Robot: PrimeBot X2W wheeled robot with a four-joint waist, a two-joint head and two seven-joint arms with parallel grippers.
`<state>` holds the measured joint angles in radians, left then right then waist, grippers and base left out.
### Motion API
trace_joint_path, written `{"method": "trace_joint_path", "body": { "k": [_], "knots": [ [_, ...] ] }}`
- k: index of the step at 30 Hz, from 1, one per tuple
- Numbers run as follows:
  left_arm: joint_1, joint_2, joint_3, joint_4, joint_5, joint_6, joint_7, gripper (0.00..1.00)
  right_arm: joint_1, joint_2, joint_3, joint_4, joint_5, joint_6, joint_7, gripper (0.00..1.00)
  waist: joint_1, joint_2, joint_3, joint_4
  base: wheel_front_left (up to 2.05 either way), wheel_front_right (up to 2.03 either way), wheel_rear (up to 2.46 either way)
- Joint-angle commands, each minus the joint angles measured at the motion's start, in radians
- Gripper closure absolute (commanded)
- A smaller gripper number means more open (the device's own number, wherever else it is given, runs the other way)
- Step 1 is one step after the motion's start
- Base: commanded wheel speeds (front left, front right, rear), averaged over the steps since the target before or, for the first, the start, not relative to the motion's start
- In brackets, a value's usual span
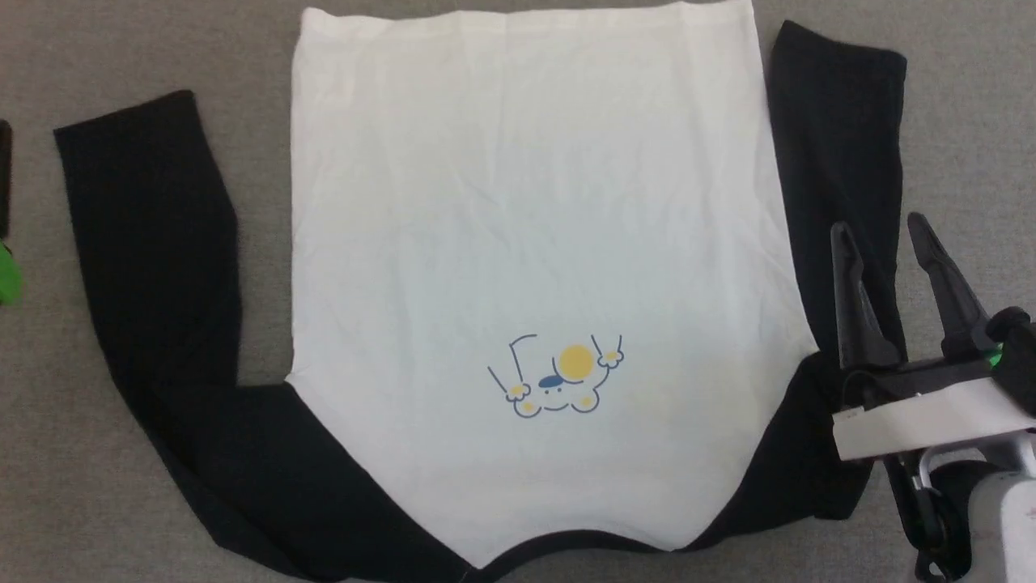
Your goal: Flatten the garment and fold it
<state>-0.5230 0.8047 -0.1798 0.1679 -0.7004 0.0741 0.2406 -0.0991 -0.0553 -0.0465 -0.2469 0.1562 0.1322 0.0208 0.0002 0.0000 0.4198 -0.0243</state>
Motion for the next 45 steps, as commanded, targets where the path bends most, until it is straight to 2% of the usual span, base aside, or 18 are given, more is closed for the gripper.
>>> {"method": "trace_joint_path", "body": {
  "k": [1, 5, 10, 14, 20, 21, 23, 24, 30, 32, 33, 36, 40, 45],
  "knots": [
    [-0.039, 0.011, 0.015, 0.015, -0.028, 0.001, 0.023, 0.00, -0.026, 0.002, 0.010, -0.007, -0.007, -0.002, -0.012, 0.00, -0.0002, 0.0000, 0.108, -0.065, 0.00, 0.00, 0.00],
    [-0.077, 0.020, 0.045, 0.048, -0.093, 0.020, 0.111, 0.00, -0.048, 0.003, 0.034, -0.009, -0.007, -0.002, -0.023, 0.00, -0.0002, 0.0000, 0.157, -0.092, 0.00, 0.00, 0.00],
    [-0.061, 0.032, 0.079, 0.082, -0.152, 0.085, 0.218, 0.00, -0.061, 0.004, 0.052, 0.002, -0.005, -0.002, -0.039, 0.00, -0.0002, 0.0000, 0.191, -0.115, 0.00, 0.00, 0.00],
    [-0.026, 0.026, 0.108, 0.093, -0.198, 0.127, 0.268, 0.00, -0.066, 0.004, 0.059, 0.010, -0.004, -0.002, -0.047, 0.00, -0.0002, 0.0000, 0.199, -0.122, 0.00, 0.00, 0.00],
    [0.027, 0.010, 0.144, 0.077, -0.268, 0.167, 0.328, 0.00, -0.077, 0.005, 0.060, 0.010, 0.002, -0.002, -0.053, 0.00, -0.0002, 0.0000, 0.208, -0.123, 0.00, 0.00, 0.00],
    [0.036, 0.006, 0.151, 0.073, -0.279, 0.173, 0.336, 0.11, -0.079, 0.005, 0.061, 0.011, 0.001, -0.002, -0.054, 0.00, -0.0002, 0.0000, 0.210, -0.124, 0.00, 0.00, 0.00],
    [0.048, -0.006, 0.166, 0.065, -0.300, 0.182, 0.338, 0.77, -0.081, 0.005, 0.064, 0.011, 0.002, -0.002, -0.053, 0.00, -0.0002, 0.0000, 0.214, -0.124, 0.00, 0.00, 0.00],
    [0.054, -0.010, 0.170, 0.061, -0.305, 0.184, 0.337, 1.00, -0.082, 0.005, 0.065, 0.010, 0.003, -0.002, -0.053, 0.00, -0.0002, 0.0000, 0.216, -0.125, 0.00, 0.00, 0.00],
    [0.074, -0.040, 0.195, 0.048, -0.315, 0.165, 0.270, 1.00, -0.082, 0.005, 0.064, 0.014, -0.002, -0.002, -0.046, 0.00, -0.0002, 0.0000, 0.212, -0.113, 0.00, 0.00, 0.00],
    [0.066, -0.037, 0.205, 0.049, -0.297, 0.144, 0.216, 1.00, -0.081, 0.005, 0.060, 0.015, -0.008, -0.002, -0.043, 0.00, -0.0002, 0.0000, 0.198, -0.103, 0.00, 0.00, 0.00],
    [0.057, -0.030, 0.216, 0.050, -0.269, 0.124, 0.150, 1.00, -0.081, 0.005, 0.059, 0.016, -0.014, -0.002, -0.040, 0.00, -0.0002, 0.0000, 0.176, -0.091, 0.00, 0.00, 0.00],
    [0.054, -0.019, 0.230, 0.039, -0.225, 0.105, 0.055, 1.00, -0.074, 0.005, 0.056, 0.022, -0.018, -0.002, -0.034, 0.00, -0.0002, 0.0000, 0.124, -0.069, 0.00, 0.00, 0.00],
    [0.078, -0.020, 0.247, -0.010, -0.179, 0.119, -0.038, 1.00, -0.055, 0.005, 0.052, 0.035, -0.023, -0.002, -0.024, 0.00, -0.0002, 0.0000, 0.035, -0.039, 0.00, 0.00, 0.00],
    [0.133, -0.023, 0.248, -0.152, -0.141, 0.153, -0.072, 1.00, -0.016, 0.005, 0.035, 0.031, -0.025, -0.002, -0.004, 0.00, -0.0002, 0.0000, -0.061, -0.005, 0.00, 0.00, 0.00]
  ]
}}
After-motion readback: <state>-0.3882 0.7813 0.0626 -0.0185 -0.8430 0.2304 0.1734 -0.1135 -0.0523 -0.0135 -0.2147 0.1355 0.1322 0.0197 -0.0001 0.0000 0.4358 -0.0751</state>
